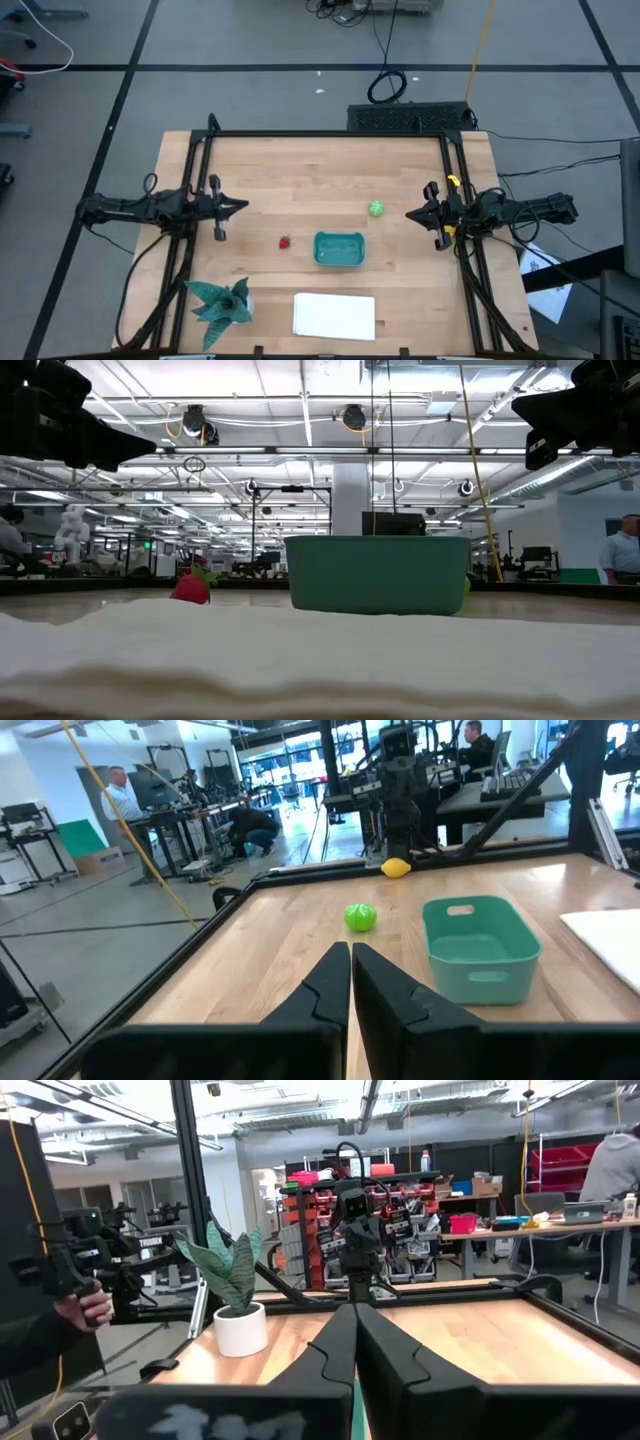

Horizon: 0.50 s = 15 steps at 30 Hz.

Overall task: Pick and placing Produce into tupperware
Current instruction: Put the red strawberry into the blue bin

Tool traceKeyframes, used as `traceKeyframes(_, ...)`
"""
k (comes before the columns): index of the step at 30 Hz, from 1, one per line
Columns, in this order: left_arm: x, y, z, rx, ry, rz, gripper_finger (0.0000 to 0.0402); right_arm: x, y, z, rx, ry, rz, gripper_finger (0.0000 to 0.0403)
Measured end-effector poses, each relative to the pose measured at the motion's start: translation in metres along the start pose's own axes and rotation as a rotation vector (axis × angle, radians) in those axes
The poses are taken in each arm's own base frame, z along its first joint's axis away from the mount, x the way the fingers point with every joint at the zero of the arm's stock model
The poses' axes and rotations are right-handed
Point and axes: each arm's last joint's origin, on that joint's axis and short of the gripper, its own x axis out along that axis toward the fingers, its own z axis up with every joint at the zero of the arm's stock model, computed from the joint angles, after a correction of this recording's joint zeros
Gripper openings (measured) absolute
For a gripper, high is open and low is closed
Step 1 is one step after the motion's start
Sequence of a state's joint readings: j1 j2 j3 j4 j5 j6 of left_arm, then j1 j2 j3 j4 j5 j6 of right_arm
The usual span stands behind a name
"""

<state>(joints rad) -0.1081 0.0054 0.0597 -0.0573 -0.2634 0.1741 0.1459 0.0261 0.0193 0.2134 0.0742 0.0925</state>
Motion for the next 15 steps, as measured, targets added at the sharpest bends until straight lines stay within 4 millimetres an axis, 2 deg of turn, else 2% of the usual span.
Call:
traceKeyframes(8, 0.0, 0.0, 0.001, -0.109, -0.01, -0.001, 0.0021, 0.0, 0.001, 0.007, -0.019, -0.075, 0.006, 0.0)
traceKeyframes(12, 0.0, 0.0, 0.001, -0.107, -0.01, -0.002, 0.0021, -0.002, 0.002, 0.018, -0.009, -0.19, 0.015, 0.0)
traceKeyframes(15, 0.0, 0.001, 0.003, -0.108, -0.036, 0.002, 0.0021, -0.002, 0.002, 0.019, -0.021, -0.194, 0.013, 0.0)
